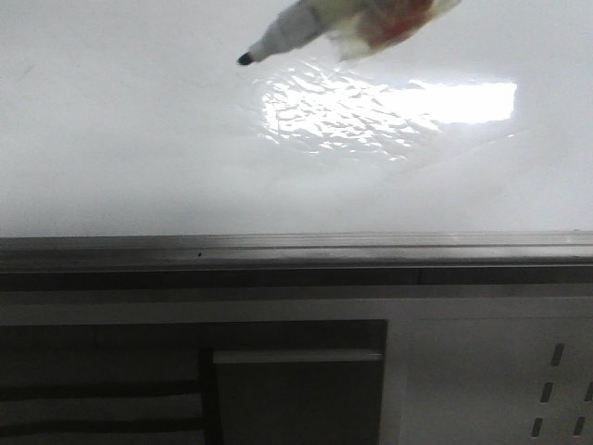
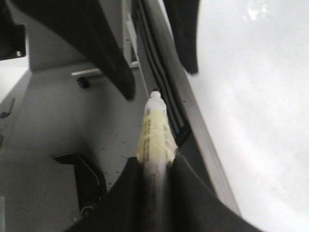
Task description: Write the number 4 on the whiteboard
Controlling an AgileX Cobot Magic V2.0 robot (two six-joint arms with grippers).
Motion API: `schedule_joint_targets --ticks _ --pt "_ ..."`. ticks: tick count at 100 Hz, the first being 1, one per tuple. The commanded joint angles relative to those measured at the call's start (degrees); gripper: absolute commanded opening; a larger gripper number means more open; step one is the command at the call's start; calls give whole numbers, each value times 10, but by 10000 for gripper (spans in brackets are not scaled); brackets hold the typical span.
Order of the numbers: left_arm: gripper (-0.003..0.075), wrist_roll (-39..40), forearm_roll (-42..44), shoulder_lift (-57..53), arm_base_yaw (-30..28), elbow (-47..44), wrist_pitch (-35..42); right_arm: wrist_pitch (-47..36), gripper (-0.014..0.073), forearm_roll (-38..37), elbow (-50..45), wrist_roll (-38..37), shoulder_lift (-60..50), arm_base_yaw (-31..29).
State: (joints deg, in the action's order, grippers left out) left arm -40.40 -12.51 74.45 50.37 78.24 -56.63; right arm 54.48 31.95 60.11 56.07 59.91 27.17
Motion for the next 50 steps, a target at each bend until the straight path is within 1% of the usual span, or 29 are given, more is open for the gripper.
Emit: schedule_joint_targets --ticks 1,7,14,18,22,37,43,50 --pt "281 57 -2 -46 -21 12 33 -31 -64 -71 20 -89 -37 -1" --pt "281 77 -2 -68 -47 -8 34 -32 -64 -135 19 -149 -54 -1" --pt "281 87 -11 -101 -80 -42 43 -44 -64 -189 7 -228 -77 -6" --pt "281 86 -24 -123 -102 -67 50 -56 -64 -202 -8 -272 -93 -14" --pt "281 86 -37 -145 -121 -90 61 -72 -64 -203 -28 -297 -111 -23" --pt "281 87 -116 -220 -194 -194 120 -129 -64 -202 -113 -320 -161 -41" --pt "281 87 -130 -247 -210 -228 151 -158 -64 -202 -137 -320 -174 -41" --pt "281 87 -135 -271 -222 -262 185 -170 -64 -201 -146 -320 -183 -41"
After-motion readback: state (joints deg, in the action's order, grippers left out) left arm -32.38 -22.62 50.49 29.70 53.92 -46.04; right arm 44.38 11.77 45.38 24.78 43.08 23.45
